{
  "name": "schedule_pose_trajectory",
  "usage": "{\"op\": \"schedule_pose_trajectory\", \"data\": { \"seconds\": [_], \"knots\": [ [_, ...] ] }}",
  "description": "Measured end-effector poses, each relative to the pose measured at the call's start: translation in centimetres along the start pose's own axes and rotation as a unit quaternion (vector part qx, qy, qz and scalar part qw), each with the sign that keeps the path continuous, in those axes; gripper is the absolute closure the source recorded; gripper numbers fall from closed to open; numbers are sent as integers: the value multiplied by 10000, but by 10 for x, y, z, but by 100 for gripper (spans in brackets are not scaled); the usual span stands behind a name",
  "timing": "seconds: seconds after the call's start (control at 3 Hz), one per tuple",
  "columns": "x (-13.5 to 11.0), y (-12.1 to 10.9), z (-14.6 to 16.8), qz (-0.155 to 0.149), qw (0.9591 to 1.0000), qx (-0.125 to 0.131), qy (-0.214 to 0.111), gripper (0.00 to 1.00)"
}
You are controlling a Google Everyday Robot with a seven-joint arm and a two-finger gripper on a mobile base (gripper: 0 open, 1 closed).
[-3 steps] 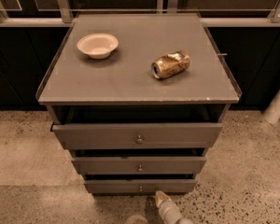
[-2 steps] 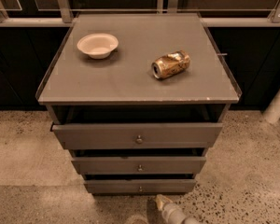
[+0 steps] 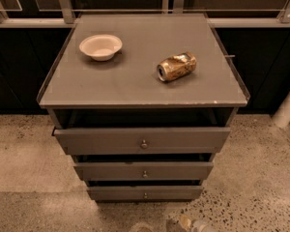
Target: Close bottom drawer
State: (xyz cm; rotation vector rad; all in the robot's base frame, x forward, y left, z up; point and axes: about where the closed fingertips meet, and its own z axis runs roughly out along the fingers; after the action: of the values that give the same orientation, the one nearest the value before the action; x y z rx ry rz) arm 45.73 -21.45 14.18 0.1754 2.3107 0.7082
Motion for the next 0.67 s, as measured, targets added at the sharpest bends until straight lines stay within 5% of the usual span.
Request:
{"op": "schedule_pose_trajectory", "data": {
  "seconds": [0.67],
  "knots": [
    [-5,-1,-4,-73,10000,26,24,34]
  ]
}}
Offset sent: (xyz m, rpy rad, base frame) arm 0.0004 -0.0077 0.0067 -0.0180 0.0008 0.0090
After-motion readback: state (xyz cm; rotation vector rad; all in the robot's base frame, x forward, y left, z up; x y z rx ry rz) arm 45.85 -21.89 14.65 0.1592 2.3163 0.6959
